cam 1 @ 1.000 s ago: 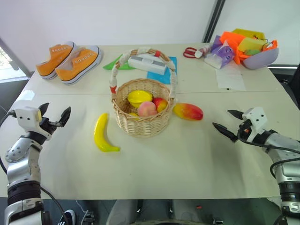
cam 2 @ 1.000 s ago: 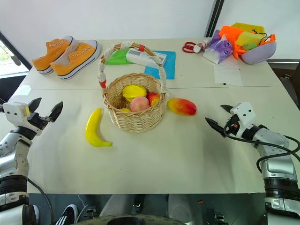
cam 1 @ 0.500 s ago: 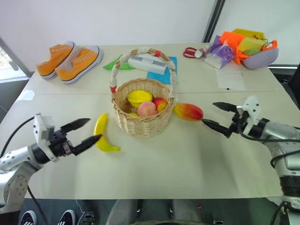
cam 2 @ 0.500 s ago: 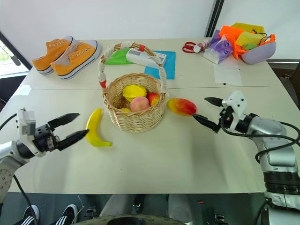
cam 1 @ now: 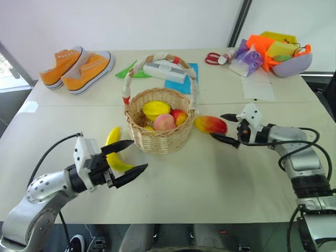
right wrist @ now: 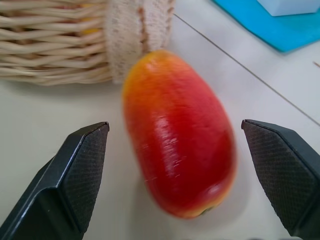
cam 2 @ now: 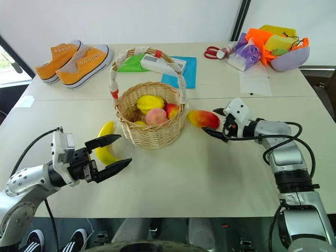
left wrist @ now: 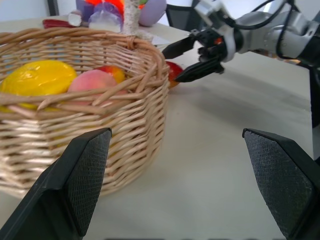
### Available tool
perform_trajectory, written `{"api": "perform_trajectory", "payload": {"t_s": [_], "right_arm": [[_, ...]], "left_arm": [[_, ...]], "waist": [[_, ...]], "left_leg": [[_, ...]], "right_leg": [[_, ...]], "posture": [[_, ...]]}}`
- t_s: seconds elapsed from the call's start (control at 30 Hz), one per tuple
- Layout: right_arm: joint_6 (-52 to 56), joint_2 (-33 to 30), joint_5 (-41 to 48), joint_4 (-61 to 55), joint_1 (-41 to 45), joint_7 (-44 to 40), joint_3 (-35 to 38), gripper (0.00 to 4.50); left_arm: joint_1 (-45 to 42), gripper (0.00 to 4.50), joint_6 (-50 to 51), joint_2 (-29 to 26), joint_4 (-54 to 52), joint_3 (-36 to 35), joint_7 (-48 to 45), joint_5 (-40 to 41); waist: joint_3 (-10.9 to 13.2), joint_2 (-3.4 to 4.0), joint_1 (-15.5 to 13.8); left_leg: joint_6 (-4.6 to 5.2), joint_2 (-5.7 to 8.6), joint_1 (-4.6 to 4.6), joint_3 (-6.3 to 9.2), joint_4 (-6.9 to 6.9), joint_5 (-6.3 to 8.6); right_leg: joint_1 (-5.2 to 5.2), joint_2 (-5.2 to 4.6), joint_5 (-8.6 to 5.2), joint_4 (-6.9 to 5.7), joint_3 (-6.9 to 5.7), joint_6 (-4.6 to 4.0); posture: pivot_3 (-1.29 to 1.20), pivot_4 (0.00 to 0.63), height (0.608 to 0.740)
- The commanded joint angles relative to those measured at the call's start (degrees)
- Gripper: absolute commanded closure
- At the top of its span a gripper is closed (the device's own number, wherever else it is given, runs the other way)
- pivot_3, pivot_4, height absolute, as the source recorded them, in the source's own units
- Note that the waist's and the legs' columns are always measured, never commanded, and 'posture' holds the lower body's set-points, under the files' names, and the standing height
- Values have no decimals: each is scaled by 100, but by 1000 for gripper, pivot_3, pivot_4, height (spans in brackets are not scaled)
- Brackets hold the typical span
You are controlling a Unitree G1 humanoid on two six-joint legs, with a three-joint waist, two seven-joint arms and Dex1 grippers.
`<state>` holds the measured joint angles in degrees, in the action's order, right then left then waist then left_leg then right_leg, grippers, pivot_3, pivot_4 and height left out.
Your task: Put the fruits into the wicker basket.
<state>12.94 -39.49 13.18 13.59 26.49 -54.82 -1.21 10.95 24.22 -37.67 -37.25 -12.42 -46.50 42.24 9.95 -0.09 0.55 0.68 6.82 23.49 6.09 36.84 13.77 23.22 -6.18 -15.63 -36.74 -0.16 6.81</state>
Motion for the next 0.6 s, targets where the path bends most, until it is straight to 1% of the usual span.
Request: {"api": "perform_trajectory", "payload": {"t_s": [0.03, 0.2, 0.5, 0.53, 0.57, 0.6], "right_arm": [[-124, 43, -53, 120, 155, -52, 16, 65], [-69, 149, -28, 244, 243, -186, -27, 65], [-126, 364, -127, 489, 369, -117, -20, 65], [-152, 382, -134, 504, 365, -75, 6, 564], [-180, 400, -124, 502, 359, -42, 41, 861], [-172, 398, -105, 484, 347, -33, 67, 1268]], "left_arm": [[-9, 0, -124, 20, -259, -23, 41, -12], [-48, 0, -240, 86, -146, 49, 8, -98], [-56, 0, -521, 195, 138, 159, -178, -333], [-57, 0, -550, 200, 166, 162, -189, -359], [-55, 0, -567, 202, 180, 159, -198, -369], [-53, 0, -575, 205, 183, 156, -204, -371]], "waist": [[0, 0, -4], [0, 0, -6], [1, 2, -2], [1, 2, -2], [1, 2, -2], [1, 2, -2]], "left_leg": [[0, 0, 0, 0, -1, 0], [0, 0, 0, 0, -1, 0], [0, -2, 0, 0, -1, 0], [0, -2, 0, 0, -1, 0], [0, -2, 0, 0, -1, 0], [0, -2, 0, 0, -1, 0]], "right_leg": [[0, 0, 0, 1, 0, 0], [-1, 1, 0, 3, 0, 1], [0, 4, 2, 3, 0, 1], [-1, 4, 2, 4, 0, 1], [0, 4, 1, 4, 0, 1], [0, 4, 1, 4, 0, 0]], "posture": [[0, 150, 740], [0, 150, 740], [0, 150, 740], [0, 150, 740], [0, 150, 740], [0, 150, 740]]}}
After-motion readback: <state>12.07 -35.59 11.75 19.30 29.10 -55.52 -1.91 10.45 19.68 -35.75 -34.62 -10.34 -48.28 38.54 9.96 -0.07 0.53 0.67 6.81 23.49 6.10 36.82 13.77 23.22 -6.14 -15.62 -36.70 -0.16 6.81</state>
